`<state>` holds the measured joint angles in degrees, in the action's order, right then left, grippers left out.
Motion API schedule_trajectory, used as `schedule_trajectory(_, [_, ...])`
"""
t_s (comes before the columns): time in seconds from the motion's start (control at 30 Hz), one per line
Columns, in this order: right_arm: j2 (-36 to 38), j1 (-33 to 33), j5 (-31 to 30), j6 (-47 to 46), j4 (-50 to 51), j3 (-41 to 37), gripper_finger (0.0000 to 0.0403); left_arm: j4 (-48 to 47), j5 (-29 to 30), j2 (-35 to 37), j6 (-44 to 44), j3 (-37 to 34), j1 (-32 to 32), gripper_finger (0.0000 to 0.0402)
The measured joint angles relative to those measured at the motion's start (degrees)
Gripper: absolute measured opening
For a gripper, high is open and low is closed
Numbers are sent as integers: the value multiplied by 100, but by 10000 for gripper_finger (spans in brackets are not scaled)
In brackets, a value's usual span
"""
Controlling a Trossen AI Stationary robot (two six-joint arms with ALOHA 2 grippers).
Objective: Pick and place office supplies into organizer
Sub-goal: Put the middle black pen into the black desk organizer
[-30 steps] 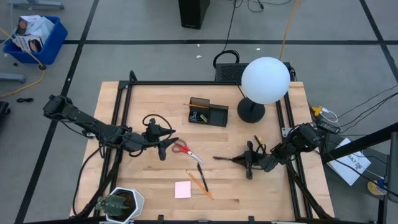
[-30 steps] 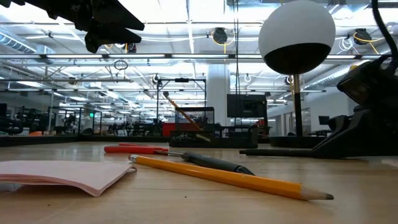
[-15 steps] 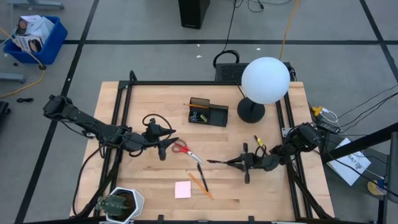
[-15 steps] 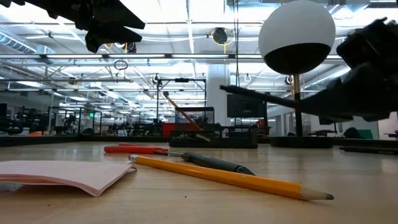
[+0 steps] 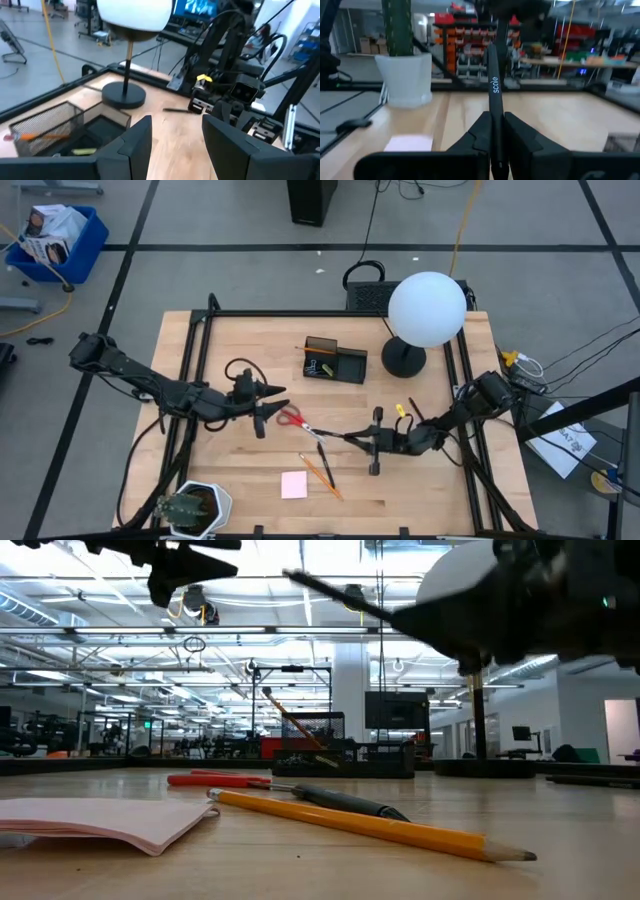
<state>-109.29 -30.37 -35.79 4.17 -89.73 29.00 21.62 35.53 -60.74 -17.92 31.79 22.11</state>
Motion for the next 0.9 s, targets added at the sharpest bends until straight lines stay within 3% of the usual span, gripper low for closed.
schedule_trajectory(0.33, [813,0,-2,995,5,102,26,225,61,1,130,1,0,179])
schedule_trajectory(0.9, [1068,-7,0,976,312,101,25,316,100,-1,-125,0,-28,179])
